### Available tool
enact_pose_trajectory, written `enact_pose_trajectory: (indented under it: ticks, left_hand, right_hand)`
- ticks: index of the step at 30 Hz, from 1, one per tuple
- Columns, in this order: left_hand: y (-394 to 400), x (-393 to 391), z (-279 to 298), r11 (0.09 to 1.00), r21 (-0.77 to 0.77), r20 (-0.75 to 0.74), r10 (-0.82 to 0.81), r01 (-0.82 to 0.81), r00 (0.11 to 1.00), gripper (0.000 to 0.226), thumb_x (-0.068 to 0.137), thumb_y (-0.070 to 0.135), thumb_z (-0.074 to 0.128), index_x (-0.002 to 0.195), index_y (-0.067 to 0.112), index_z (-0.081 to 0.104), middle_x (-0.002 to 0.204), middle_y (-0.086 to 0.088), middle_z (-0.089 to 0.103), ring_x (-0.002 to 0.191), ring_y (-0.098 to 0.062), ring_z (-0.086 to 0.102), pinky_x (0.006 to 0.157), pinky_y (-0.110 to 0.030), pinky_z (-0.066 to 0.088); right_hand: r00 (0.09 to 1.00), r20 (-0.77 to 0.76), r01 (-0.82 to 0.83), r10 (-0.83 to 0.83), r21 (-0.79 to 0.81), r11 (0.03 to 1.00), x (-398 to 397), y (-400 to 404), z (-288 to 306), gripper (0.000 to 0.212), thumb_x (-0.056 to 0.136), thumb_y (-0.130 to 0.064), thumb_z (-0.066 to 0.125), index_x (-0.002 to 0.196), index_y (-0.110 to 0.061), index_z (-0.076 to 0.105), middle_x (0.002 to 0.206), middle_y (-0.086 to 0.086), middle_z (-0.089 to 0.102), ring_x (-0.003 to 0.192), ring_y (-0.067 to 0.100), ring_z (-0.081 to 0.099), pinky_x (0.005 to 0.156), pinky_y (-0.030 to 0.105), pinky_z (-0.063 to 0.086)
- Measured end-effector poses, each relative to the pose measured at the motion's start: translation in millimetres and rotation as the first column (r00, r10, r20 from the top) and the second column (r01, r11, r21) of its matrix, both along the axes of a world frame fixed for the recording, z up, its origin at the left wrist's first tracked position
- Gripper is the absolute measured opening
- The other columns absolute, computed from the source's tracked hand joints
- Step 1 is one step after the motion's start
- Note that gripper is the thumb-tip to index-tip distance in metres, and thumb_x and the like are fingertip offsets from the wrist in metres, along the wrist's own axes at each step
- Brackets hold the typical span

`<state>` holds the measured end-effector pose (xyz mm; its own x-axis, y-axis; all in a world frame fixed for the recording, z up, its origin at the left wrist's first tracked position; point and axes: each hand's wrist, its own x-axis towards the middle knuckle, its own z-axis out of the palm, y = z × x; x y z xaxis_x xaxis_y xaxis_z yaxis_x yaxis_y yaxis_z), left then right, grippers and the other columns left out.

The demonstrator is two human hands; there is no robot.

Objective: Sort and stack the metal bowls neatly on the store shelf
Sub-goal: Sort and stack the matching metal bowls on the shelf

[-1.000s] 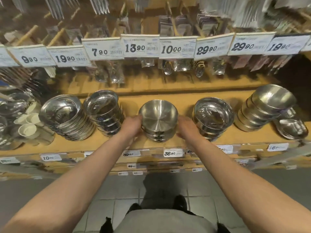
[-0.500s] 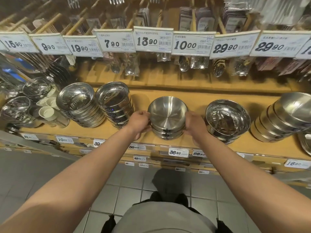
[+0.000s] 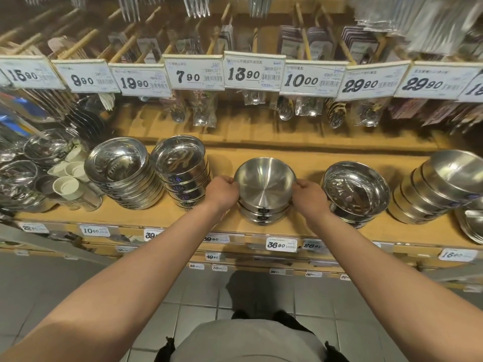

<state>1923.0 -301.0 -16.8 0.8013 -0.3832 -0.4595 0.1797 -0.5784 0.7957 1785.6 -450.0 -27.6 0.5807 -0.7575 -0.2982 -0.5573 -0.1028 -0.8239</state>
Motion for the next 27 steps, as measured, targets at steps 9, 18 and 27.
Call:
enact_pose_trajectory:
  ticks: [9,18,27]
  left_hand:
    - [1.7,7.1,-2.4,1.000,-0.014,-0.022,0.000,-0.001,1.000,0.025,0.097,0.015,0.053,0.089,0.006,0.075,0.100,-0.019,0.074,0.102,-0.037,0.070,0.092,-0.054,0.058]
    - [6.4,6.0,1.0,1.000,-0.024,-0.014,-0.012,0.012,1.000,0.023,0.091,0.021,0.058,0.097,0.003,0.071,0.108,-0.023,0.071,0.113,-0.042,0.064,0.098,-0.055,0.054]
    - [2.5,-40.2,32.8,0.992,-0.112,0.273,0.086,-0.057,0.958,0.022,0.098,0.018,0.055,0.112,0.010,0.070,0.103,-0.007,0.070,0.092,-0.022,0.062,0.088,-0.038,0.053]
  right_hand:
    - [0.998,-0.056,0.013,-0.014,-0.017,1.000,3.5,1.6,0.0,0.029,0.092,-0.012,0.043,0.084,-0.004,0.069,0.088,0.015,0.070,0.087,0.033,0.062,0.083,0.044,0.050]
    - [0.996,-0.085,0.025,-0.016,0.102,0.994,-2.7,2.7,7.7,0.049,0.095,-0.026,0.045,0.138,-0.003,0.054,0.117,0.007,0.059,0.109,0.024,0.054,0.099,0.042,0.045]
    - [0.997,0.055,-0.057,0.048,0.174,0.983,-89.1,5.6,20.1,0.028,0.099,-0.033,0.049,0.077,-0.022,0.061,0.068,-0.006,0.058,0.063,0.013,0.056,0.063,0.030,0.048]
